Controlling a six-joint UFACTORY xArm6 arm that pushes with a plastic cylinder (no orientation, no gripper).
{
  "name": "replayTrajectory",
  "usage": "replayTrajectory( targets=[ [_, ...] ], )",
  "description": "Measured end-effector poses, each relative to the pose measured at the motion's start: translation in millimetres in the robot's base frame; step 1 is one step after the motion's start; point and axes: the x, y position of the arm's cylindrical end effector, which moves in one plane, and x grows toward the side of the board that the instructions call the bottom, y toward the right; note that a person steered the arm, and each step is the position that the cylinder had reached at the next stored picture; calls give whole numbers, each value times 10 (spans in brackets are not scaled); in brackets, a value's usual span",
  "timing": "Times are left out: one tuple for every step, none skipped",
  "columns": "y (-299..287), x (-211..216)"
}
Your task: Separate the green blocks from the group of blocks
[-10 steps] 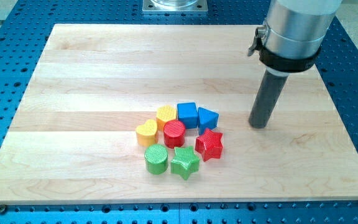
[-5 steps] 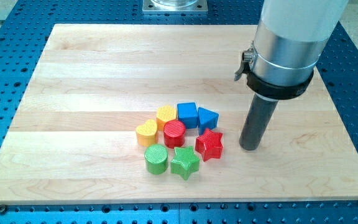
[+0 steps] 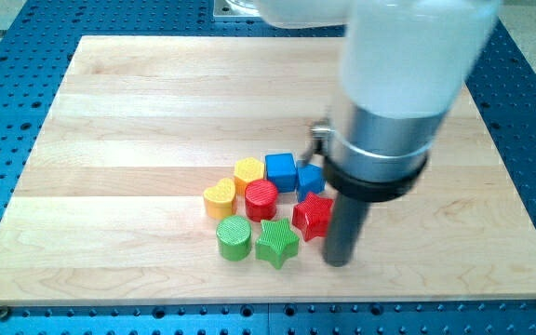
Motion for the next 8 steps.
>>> replayTrajectory(
  targets=[
    [-533,-46],
    [-1018,-91],
    [-1399,-91],
    [-1724,-91],
    [-1915,-122],
    [-1850,-351],
    [-1619,-811],
    [-1776,-1301]
  ],
)
